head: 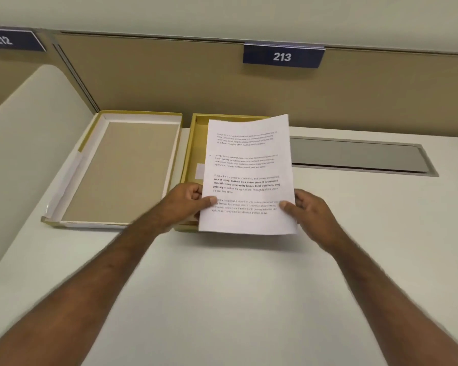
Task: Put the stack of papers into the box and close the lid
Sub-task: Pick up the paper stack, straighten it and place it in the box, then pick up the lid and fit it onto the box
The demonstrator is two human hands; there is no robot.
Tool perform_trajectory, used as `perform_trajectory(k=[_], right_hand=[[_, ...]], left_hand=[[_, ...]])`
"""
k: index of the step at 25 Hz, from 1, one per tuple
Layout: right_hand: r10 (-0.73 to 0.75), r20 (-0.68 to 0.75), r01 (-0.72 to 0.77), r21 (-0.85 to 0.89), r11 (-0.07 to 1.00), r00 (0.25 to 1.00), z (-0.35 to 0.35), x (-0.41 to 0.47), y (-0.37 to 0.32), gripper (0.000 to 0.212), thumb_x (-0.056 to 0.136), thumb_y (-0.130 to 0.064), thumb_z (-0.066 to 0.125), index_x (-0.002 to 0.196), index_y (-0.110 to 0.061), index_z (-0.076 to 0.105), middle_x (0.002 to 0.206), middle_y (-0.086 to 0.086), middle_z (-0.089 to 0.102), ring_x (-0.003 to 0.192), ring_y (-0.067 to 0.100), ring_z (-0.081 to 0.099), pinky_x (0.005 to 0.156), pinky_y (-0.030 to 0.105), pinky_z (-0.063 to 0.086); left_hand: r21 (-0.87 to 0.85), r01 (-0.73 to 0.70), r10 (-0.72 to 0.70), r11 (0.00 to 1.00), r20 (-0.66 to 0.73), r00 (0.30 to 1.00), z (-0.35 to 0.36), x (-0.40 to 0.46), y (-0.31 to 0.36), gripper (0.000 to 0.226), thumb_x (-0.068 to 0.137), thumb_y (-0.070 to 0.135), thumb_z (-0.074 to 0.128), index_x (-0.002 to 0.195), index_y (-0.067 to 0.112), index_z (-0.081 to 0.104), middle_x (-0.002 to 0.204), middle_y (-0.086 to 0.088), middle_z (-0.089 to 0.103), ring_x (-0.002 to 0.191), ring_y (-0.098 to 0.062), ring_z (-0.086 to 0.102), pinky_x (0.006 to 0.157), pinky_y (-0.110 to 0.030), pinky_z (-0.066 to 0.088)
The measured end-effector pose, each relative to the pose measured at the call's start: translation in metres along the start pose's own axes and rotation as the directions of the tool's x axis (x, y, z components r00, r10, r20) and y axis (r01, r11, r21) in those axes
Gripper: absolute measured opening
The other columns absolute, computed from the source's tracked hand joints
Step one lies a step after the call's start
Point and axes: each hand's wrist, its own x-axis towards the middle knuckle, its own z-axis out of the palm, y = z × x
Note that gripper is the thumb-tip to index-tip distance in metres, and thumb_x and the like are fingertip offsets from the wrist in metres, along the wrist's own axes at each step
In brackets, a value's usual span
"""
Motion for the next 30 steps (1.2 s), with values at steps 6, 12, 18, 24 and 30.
perform_trajectory(k=[6, 12, 18, 24, 30], right_hand=[[0.117, 0.004, -0.112, -0.255, 0.961, 0.993, 0.027, 0.074, -0.017, 0.026, 0.107, -0.021, 0.07, 0.132, -0.015, 0.076, 0.114, 0.0, 0.084, 0.068, 0.007, 0.079, 0.042, 0.026, 0.057], [0.242, 0.043, -0.198, -0.45, 0.871, 0.969, 0.034, 0.101, -0.023, 0.038, 0.107, -0.028, 0.07, 0.136, -0.005, 0.069, 0.114, 0.008, 0.08, 0.057, 0.019, 0.074, 0.04, 0.026, 0.057], [0.384, 0.042, -0.314, -0.499, 0.808, 0.922, 0.045, 0.109, -0.028, 0.05, 0.107, -0.03, 0.071, 0.147, -0.004, 0.057, 0.123, 0.005, 0.068, 0.079, 0.025, 0.076, 0.044, 0.023, 0.061], [0.417, 0.001, -0.34, -0.577, 0.743, 0.909, 0.038, 0.103, -0.045, 0.045, 0.103, -0.046, 0.074, 0.128, -0.009, 0.066, 0.099, 0.001, 0.075, 0.049, 0.018, 0.08, 0.043, 0.023, 0.059], [0.082, -0.232, -0.235, -0.767, 0.597, 0.969, 0.056, 0.067, -0.046, 0.056, 0.098, -0.064, 0.069, 0.132, -0.019, 0.073, 0.122, 0.004, 0.081, 0.1, 0.026, 0.077, 0.084, 0.036, 0.056]], left_hand=[[0.181, 0.152, -0.148, 0.972, -0.034, 0.988, -0.025, 0.063, 0.005, 0.022, 0.095, 0.032, 0.077, 0.096, 0.011, 0.071, 0.125, -0.01, 0.078, 0.096, -0.019, 0.072, 0.079, -0.034, 0.059], [0.25, 0.258, -0.239, 0.933, -0.103, 0.965, -0.026, 0.094, 0.006, 0.052, 0.093, 0.028, 0.079, 0.134, 0.002, 0.062, 0.133, -0.012, 0.071, 0.116, -0.029, 0.068, 0.099, -0.041, 0.058], [0.459, 0.227, -0.202, 0.859, -0.103, 0.974, -0.019, 0.099, 0.005, 0.05, 0.099, 0.025, 0.072, 0.14, 0.001, 0.057, 0.135, -0.015, 0.068, 0.087, -0.018, 0.06, 0.06, -0.024, 0.044], [0.542, 0.201, -0.106, 0.816, -0.201, 0.974, -0.021, 0.075, 0.014, 0.045, 0.1, 0.045, 0.065, 0.123, 0.006, 0.064, 0.115, -0.011, 0.071, 0.079, -0.015, 0.061, 0.06, -0.027, 0.045], [0.382, -0.077, 0.309, 0.921, -0.595, 0.742, -0.022, 0.005, -0.02, 0.024, 0.102, 0.037, 0.065, 0.102, 0.015, 0.076, 0.093, 0.002, 0.075, 0.086, -0.019, 0.069, 0.08, -0.036, 0.06]])
